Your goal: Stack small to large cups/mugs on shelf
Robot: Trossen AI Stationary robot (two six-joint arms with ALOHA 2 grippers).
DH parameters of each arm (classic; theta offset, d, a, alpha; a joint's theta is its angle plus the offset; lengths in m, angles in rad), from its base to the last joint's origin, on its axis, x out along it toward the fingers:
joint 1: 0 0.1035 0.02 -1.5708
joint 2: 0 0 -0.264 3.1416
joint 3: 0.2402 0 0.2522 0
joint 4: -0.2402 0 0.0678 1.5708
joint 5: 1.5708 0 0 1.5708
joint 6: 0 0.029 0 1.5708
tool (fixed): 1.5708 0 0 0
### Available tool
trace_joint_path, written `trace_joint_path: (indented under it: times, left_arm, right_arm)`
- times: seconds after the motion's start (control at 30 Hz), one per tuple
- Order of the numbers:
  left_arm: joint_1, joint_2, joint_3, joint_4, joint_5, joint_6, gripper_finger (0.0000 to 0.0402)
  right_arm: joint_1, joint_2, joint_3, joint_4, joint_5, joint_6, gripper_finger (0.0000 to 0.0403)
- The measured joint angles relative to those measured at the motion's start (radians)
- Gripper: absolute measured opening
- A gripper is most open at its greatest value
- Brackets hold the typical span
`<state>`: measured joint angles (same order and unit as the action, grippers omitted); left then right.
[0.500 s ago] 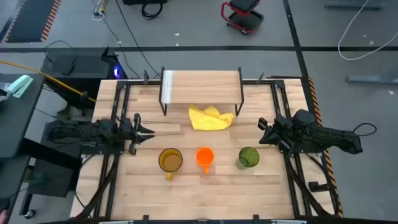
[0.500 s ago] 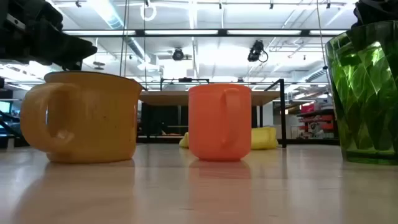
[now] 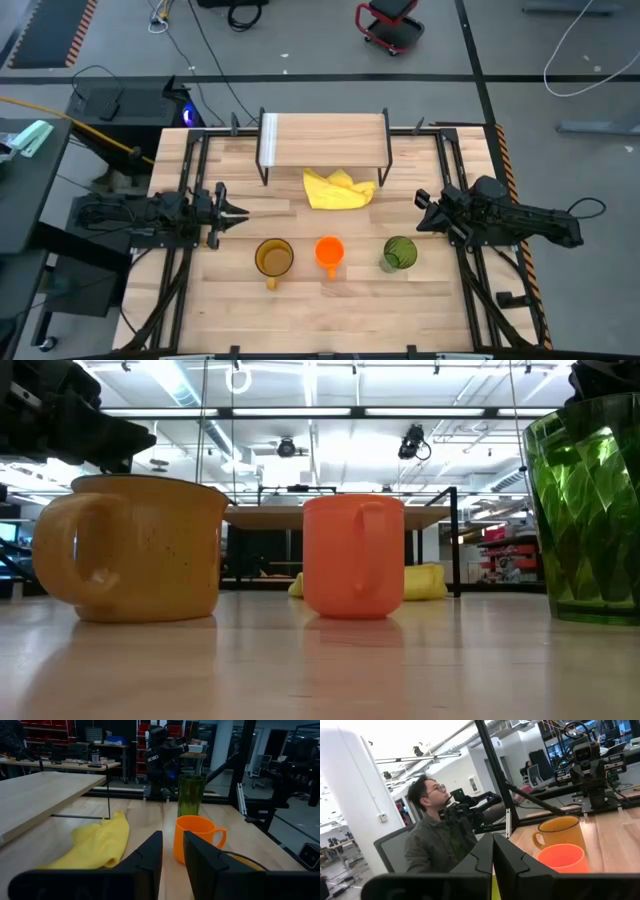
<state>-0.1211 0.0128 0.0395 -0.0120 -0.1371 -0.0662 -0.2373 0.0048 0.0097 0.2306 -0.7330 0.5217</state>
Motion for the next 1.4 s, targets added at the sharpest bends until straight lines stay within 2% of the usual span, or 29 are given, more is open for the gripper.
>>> trace_joint_path:
  times: [1.4]
  left_arm:
    - [0.0,0.0,0.0,0.002,0.0,0.0,0.0084]
  right_arm:
    - [0.0,0.0,0.0,0.0,0.0,0.0,0.0017]
